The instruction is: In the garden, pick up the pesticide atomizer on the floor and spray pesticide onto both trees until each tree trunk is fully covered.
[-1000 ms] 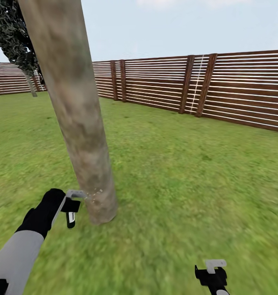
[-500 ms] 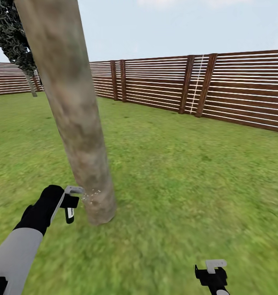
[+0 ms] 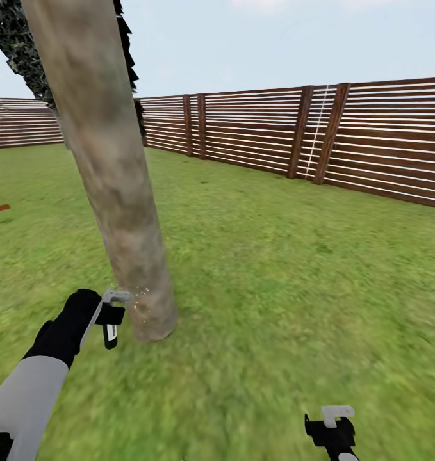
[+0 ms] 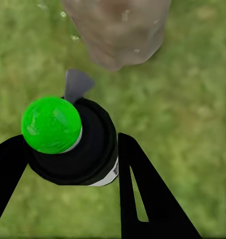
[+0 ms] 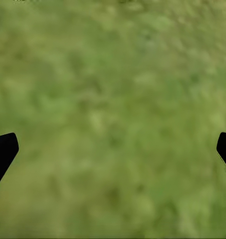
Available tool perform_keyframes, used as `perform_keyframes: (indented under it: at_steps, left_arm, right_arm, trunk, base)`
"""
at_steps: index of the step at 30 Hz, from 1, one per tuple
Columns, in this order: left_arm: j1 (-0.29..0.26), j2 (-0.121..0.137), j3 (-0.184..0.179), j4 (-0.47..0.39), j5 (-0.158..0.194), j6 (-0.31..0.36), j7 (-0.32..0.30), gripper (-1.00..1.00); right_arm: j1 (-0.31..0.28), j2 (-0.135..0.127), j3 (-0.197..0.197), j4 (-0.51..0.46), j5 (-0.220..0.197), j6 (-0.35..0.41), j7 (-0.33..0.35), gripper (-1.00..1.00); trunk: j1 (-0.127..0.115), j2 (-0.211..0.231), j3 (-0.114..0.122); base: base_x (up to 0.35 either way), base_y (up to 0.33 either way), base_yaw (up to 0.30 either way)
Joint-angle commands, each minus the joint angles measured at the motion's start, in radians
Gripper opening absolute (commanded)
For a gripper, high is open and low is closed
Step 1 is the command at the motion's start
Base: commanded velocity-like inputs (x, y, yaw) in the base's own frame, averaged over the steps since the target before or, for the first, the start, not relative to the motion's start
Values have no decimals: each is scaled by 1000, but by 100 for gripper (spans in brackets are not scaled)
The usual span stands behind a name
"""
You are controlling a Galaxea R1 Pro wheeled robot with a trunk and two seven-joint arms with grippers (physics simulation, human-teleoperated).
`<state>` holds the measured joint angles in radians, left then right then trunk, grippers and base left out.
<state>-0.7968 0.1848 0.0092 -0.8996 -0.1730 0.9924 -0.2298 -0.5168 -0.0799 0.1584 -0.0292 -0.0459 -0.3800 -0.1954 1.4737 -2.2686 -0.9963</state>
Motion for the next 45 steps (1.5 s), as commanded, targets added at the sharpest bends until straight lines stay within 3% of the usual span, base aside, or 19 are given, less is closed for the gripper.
perform_keyframes:
  at_steps: [1,19,33,35,38,40,45]
  left_arm:
    - [-1,-4,0,-1,-13,3,-9,-100]
    - [-1,-11,3,-1,-12,3,15,-100]
    - [4,-7,2,3,-11,1,16,-100]
    - [33,1,19,20,-6,-5,15,-100]
    - [92,1,86,25,-7,-17,16,-100]
    - [138,-6,101,27,-10,-67,27,-100]
    - [163,-9,139,100,-4,-155,105,-100]
  right_arm:
    - [0,0,9,0,-5,-2,-4,100]
    - [0,-1,9,0,-3,-2,-4,100]
    - [0,0,9,0,-3,-2,-4,100]
    - [0,0,9,0,-3,-2,-3,100]
    - [0,0,9,0,-3,-2,-3,100]
    - [0,0,9,0,-3,-2,-2,100]
    - [0,0,9,0,-3,-2,-2,100]
  trunk:
    - [0,0,-1]
    - [0,0,-1]
    - [0,0,-1]
    - [0,0,-1]
    - [0,0,-1]
    - [0,0,-1]
    - [0,0,-1]
  base:
    - [26,-273,276]
    - [90,-265,70]
    - [92,-270,255]
    - [158,-264,40]
    - [163,-262,24]
    - [171,-257,220]
    - [110,-135,270]
